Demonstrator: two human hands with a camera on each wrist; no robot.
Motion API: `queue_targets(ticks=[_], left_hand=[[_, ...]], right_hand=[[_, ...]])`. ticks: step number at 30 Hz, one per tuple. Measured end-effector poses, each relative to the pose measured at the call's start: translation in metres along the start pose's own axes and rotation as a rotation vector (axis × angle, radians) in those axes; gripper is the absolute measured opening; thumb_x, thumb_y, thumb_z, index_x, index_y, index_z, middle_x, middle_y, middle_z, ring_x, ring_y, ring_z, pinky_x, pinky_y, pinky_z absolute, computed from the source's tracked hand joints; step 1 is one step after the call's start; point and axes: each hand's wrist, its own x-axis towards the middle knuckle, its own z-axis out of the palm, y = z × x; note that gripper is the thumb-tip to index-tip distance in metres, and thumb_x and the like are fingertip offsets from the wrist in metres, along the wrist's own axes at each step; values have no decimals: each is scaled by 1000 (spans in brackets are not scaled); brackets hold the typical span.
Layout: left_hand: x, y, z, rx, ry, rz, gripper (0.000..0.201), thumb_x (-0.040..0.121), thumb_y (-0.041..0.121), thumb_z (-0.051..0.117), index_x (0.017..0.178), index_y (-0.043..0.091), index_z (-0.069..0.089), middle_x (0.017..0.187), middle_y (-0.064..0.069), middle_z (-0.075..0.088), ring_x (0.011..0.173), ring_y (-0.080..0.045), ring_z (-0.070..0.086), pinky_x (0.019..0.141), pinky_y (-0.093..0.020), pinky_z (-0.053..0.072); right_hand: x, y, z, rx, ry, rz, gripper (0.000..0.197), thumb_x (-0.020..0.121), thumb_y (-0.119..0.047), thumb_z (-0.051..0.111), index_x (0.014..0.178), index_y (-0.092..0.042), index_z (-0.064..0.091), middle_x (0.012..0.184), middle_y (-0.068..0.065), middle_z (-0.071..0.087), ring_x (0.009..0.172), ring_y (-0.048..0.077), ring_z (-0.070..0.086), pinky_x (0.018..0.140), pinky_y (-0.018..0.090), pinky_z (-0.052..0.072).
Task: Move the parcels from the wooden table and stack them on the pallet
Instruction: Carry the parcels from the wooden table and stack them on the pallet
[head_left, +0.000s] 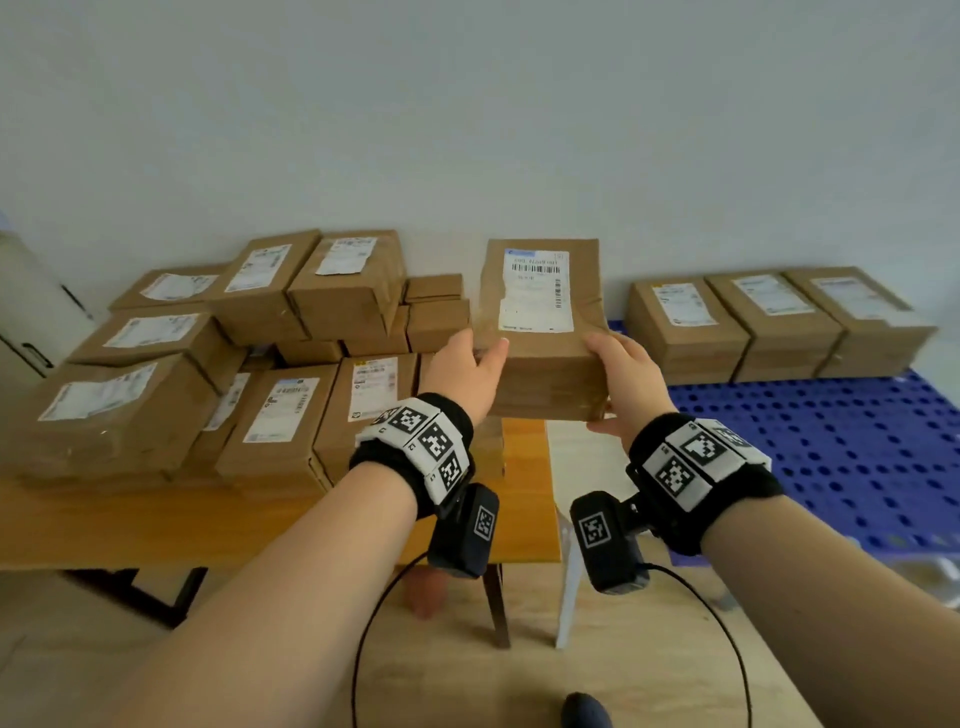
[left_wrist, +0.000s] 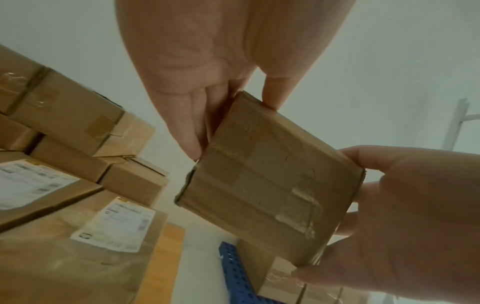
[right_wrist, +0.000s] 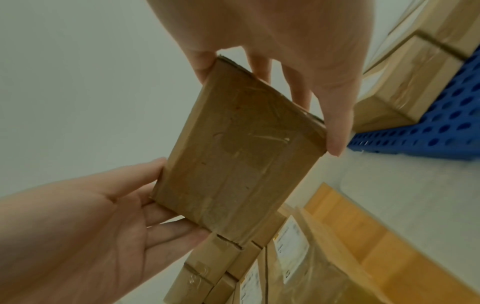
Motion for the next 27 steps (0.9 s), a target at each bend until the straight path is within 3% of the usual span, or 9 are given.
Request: queue_targets(ticks=[3, 6, 9, 14, 19, 22, 24, 27], left_hand=[[-12, 25, 18, 36, -28, 34, 58, 97, 41, 40, 143, 7, 31, 141, -8, 44, 129, -23, 42, 101, -28, 33], [-20, 52, 40, 54, -44, 69, 58, 96, 40, 43, 141, 5, 33, 137, -9, 46, 124, -23, 45, 90, -24, 34], [-24, 78, 72, 37, -77, 82, 58, 94, 39, 48, 139, 5, 36, 133, -9, 49, 121, -23, 47, 91, -27, 36], [-28, 126, 146, -8, -150, 129, 41, 91, 38, 53, 122, 11, 51, 105, 2, 59, 99, -18, 58, 80, -26, 44], [-37, 182, 234, -7, -201, 111, 50, 88, 42, 56, 125, 9, 48, 112, -2, 60, 93, -17, 59, 85, -31, 49], [-39, 207, 281, 1, -243, 91, 49, 87, 41, 58, 123, 8, 49, 112, -4, 61, 94, -18, 60, 80, -29, 48], [-39, 219, 307, 17, -270, 64, 53, 87, 42, 58, 126, 7, 47, 114, -5, 60, 92, -17, 59, 80, -28, 48], [-38, 230, 339, 47, -307, 15, 54, 87, 41, 59, 127, 7, 46, 116, -6, 59, 93, -19, 60, 80, -30, 49]], right_hand=[[-8, -5, -30, -7, 35, -30, 43, 93, -30, 48, 135, -27, 44, 112, -6, 44, 103, 19, 44, 92, 52, 46], [-12, -9, -64, 43, 87, -21, 37, 92, -30, 49, 129, -26, 47, 108, -5, 48, 102, 19, 49, 91, 49, 48], [-11, -8, -106, 51, 126, -13, 24, 93, -30, 47, 117, -30, 49, 97, -9, 49, 100, 20, 48, 91, 50, 48], [4, -5, -195, 25, 185, -20, 47, 90, -35, 47, 137, -31, 43, 126, -1, 48, 108, 23, 49, 92, 54, 47], [24, -2, -301, 4, 199, -9, 42, 92, -33, 47, 134, -28, 47, 129, 0, 50, 105, 22, 50, 91, 54, 48], [37, 2, -354, -9, 187, 3, 40, 96, -28, 46, 136, -23, 45, 133, 3, 48, 115, 26, 49, 92, 51, 47], [45, 6, -380, 6, 189, 32, 33, 97, -26, 45, 129, -26, 50, 124, 3, 53, 109, 25, 51, 89, 46, 47], [62, 18, -409, -19, 204, 37, 20, 96, -22, 46, 110, -27, 59, 109, 0, 62, 101, 20, 55, 94, 40, 46]])
